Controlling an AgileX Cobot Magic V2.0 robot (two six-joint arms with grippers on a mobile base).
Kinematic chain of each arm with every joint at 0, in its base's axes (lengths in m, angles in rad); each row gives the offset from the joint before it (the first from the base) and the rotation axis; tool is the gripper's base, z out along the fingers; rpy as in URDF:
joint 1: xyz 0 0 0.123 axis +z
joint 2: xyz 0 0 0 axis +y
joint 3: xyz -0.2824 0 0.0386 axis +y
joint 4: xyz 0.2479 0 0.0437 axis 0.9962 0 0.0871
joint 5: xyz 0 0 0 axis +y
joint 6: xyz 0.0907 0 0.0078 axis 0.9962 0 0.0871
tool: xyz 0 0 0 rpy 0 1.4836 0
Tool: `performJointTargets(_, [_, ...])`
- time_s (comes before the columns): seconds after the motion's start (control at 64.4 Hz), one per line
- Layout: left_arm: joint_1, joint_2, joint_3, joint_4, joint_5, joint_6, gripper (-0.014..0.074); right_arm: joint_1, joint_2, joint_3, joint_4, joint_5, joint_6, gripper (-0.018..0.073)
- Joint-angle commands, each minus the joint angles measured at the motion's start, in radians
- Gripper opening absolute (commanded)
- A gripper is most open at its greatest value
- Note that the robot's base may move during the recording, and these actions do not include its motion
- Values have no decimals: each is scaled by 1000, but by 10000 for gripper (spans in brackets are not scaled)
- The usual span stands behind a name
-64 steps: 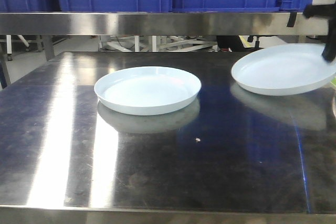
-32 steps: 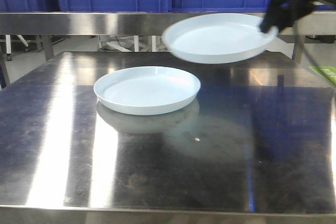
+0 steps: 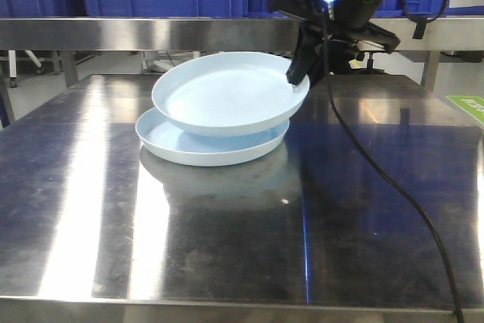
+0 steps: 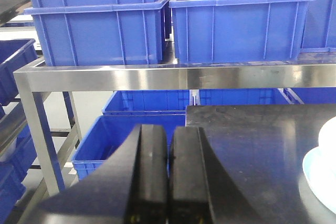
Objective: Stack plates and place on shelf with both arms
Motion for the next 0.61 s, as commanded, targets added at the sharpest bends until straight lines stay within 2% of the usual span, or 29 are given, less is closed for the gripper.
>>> performJointTargets(0.0, [3, 8, -28, -10, -88, -3, 82, 11, -43, -30, 31, -49, 5, 126])
performJointTargets(0.14, [3, 8, -28, -10, -88, -3, 82, 17, -22, -30, 29, -44, 14, 256])
performJointTargets(0.218, [3, 8, -28, -10, -88, -3, 82, 17, -22, -30, 23, -47, 14, 292])
performJointTargets(0.435, [3, 8, -28, -10, -88, -3, 82, 17, -17, -29, 7, -45, 14, 336])
performJointTargets(0.59, [3, 8, -28, -10, -88, -3, 82, 20, -6, -28, 4, -42, 30, 336])
